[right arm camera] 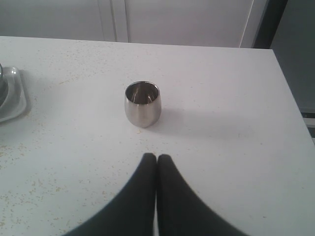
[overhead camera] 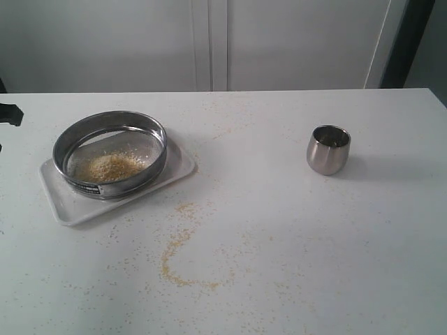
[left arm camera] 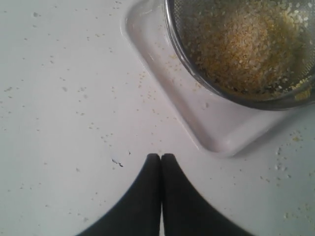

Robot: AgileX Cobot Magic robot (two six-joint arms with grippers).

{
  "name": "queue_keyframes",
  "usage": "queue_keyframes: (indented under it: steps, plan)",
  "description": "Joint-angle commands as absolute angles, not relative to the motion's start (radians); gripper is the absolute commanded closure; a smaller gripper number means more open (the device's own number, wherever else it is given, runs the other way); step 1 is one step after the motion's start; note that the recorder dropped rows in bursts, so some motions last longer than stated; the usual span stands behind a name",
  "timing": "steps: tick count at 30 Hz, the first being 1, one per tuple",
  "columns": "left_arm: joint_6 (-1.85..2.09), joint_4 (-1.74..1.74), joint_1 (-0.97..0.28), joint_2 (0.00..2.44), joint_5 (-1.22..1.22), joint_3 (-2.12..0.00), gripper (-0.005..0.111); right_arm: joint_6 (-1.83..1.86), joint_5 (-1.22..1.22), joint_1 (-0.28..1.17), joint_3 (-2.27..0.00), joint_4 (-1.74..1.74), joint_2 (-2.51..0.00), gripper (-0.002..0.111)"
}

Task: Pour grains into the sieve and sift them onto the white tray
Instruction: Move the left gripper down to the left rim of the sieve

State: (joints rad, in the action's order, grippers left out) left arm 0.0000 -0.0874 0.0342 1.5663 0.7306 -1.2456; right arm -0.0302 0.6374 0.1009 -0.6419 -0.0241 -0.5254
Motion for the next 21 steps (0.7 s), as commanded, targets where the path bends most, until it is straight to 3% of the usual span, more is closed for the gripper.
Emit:
queue_keyframes:
  steps: [1, 13, 21]
  plan:
    - [0.0, -0.104, 0.018, 1.671, 0.764, -1.333, 0.107, -0.023, 0.634, 0.093, -0.638, -0.023, -0.521, 0.108]
    - [-0.042, -0.054, -0.06, 1.91, 0.828, -1.615, 0.107, -0.023, 0.634, 0.093, -0.638, -0.025, -0.521, 0.108]
    - [-0.052, -0.07, -0.061, 1.962, 0.76, -1.64, 0.107, -0.023, 0.634, 0.093, -0.638, -0.025, -0.521, 0.108]
